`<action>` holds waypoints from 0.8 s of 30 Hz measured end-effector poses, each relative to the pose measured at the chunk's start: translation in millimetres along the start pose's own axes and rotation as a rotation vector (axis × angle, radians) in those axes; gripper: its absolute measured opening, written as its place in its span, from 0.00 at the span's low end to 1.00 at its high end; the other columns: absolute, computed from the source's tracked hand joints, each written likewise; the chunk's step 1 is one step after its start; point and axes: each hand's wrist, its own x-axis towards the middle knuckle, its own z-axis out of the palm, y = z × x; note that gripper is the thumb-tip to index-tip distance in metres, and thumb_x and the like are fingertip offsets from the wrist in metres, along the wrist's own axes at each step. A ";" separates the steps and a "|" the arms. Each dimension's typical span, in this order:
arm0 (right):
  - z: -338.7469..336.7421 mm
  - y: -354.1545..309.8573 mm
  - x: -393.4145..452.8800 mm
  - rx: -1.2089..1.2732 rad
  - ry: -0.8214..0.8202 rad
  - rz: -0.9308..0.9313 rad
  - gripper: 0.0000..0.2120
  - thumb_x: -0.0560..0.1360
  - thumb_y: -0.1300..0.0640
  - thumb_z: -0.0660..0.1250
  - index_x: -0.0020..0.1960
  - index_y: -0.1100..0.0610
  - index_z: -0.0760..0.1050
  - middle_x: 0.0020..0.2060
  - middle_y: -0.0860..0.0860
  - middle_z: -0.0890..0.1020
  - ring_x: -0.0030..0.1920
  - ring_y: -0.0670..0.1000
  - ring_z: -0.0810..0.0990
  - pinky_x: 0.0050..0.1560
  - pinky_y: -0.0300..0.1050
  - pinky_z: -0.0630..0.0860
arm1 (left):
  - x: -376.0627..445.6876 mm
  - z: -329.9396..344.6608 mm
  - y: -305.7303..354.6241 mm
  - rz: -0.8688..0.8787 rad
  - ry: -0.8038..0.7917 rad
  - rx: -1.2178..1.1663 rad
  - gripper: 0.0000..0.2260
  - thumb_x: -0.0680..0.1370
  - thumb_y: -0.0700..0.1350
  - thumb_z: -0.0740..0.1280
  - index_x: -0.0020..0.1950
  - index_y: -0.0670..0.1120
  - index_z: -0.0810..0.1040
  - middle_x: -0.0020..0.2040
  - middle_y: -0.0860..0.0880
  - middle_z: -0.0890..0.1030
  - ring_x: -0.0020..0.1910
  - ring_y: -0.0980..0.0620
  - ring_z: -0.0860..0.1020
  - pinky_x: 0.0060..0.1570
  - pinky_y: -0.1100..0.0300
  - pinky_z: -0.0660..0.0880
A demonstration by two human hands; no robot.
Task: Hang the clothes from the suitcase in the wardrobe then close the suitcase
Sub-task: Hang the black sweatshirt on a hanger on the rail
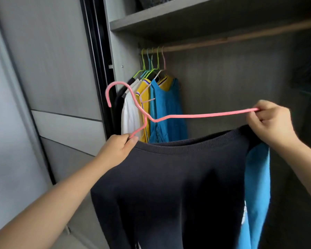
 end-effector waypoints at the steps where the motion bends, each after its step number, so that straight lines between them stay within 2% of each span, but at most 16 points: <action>1: -1.2 0.5 0.2 -0.053 -0.020 -0.061 0.25 0.69 0.53 0.52 0.20 0.68 0.67 0.25 0.46 0.65 0.28 0.39 0.69 0.28 0.29 0.62 | 1.8 1.3 3.0 0.013 0.010 0.023 0.17 0.81 0.46 0.55 0.31 0.50 0.63 0.26 0.50 0.65 0.26 0.52 0.65 0.32 0.57 0.61; 3: -3.4 4.0 -3.8 -0.128 -0.055 -0.151 0.26 0.70 0.55 0.52 0.18 0.68 0.63 0.26 0.46 0.57 0.28 0.45 0.64 0.27 0.38 0.60 | 4.5 5.4 10.4 0.038 0.071 0.081 0.16 0.81 0.49 0.54 0.33 0.50 0.63 0.26 0.50 0.66 0.26 0.53 0.66 0.31 0.57 0.61; 6: 3.2 12.5 -14.8 -0.208 -0.059 -0.251 0.31 0.76 0.53 0.53 0.17 0.67 0.64 0.23 0.49 0.61 0.23 0.49 0.63 0.27 0.41 0.59 | 12.5 7.9 25.4 0.090 0.231 0.179 0.20 0.77 0.61 0.51 0.35 0.46 0.65 0.24 0.52 0.65 0.25 0.52 0.66 0.26 0.59 0.59; 8: 10.7 12.0 -25.6 -0.235 -0.063 -0.335 0.35 0.80 0.50 0.49 0.17 0.64 0.63 0.21 0.54 0.63 0.19 0.49 0.64 0.28 0.41 0.59 | 16.7 5.9 38.4 0.115 0.279 0.247 0.24 0.75 0.64 0.51 0.30 0.47 0.63 0.23 0.52 0.65 0.23 0.53 0.65 0.24 0.60 0.58; 12: 14.2 7.2 -34.2 -0.079 -0.183 -0.300 0.36 0.80 0.45 0.49 0.19 0.64 0.63 0.28 0.48 0.61 0.29 0.49 0.64 0.29 0.37 0.59 | 23.0 -4.3 49.1 0.156 0.360 0.272 0.23 0.77 0.59 0.51 0.25 0.49 0.58 0.22 0.51 0.64 0.23 0.52 0.64 0.25 0.61 0.56; 15: 4.6 11.3 -40.6 0.066 -0.321 -0.210 0.33 0.78 0.40 0.51 0.22 0.60 0.69 0.38 0.45 0.70 0.37 0.41 0.70 0.41 0.27 0.64 | 30.3 -18.3 35.3 0.065 0.376 0.242 0.24 0.80 0.50 0.56 0.25 0.47 0.58 0.23 0.48 0.64 0.28 0.46 0.65 0.26 0.58 0.56; 17: -2.4 16.9 -43.7 0.107 -0.354 -0.181 0.29 0.77 0.38 0.49 0.27 0.55 0.69 0.45 0.45 0.71 0.45 0.38 0.71 0.49 0.25 0.64 | 34.2 -26.1 25.7 -0.010 0.376 0.181 0.23 0.80 0.45 0.57 0.25 0.44 0.58 0.24 0.47 0.64 0.29 0.44 0.64 0.28 0.55 0.55; 18: -4.9 18.6 -42.6 0.120 -0.365 -0.172 0.28 0.77 0.37 0.49 0.29 0.55 0.69 0.46 0.45 0.71 0.45 0.38 0.71 0.49 0.24 0.63 | 34.0 -28.0 22.2 -0.027 0.360 0.157 0.23 0.80 0.45 0.57 0.25 0.43 0.58 0.23 0.46 0.63 0.28 0.45 0.63 0.28 0.55 0.56; 20: -7.2 20.8 -36.9 0.107 -0.383 -0.189 0.30 0.77 0.37 0.49 0.26 0.55 0.71 0.43 0.48 0.72 0.40 0.41 0.71 0.47 0.25 0.64 | 32.2 -27.6 18.1 -0.030 0.316 0.143 0.23 0.80 0.44 0.56 0.25 0.43 0.58 0.24 0.46 0.62 0.25 0.48 0.62 0.28 0.56 0.56; 21: -7.8 20.5 -33.9 0.108 -0.405 -0.209 0.32 0.78 0.37 0.50 0.27 0.58 0.72 0.40 0.50 0.72 0.38 0.42 0.71 0.44 0.26 0.65 | 29.2 -26.8 16.2 -0.033 0.292 0.151 0.23 0.80 0.44 0.57 0.25 0.43 0.58 0.24 0.46 0.63 0.25 0.49 0.62 0.28 0.57 0.57; 24: -10.0 18.3 -26.4 0.128 -0.463 -0.277 0.34 0.77 0.36 0.50 0.28 0.61 0.73 0.35 0.46 0.69 0.32 0.44 0.69 0.32 0.35 0.67 | 20.6 -25.3 14.2 -0.027 0.240 0.189 0.23 0.80 0.44 0.57 0.25 0.43 0.58 0.24 0.46 0.63 0.26 0.48 0.63 0.28 0.57 0.57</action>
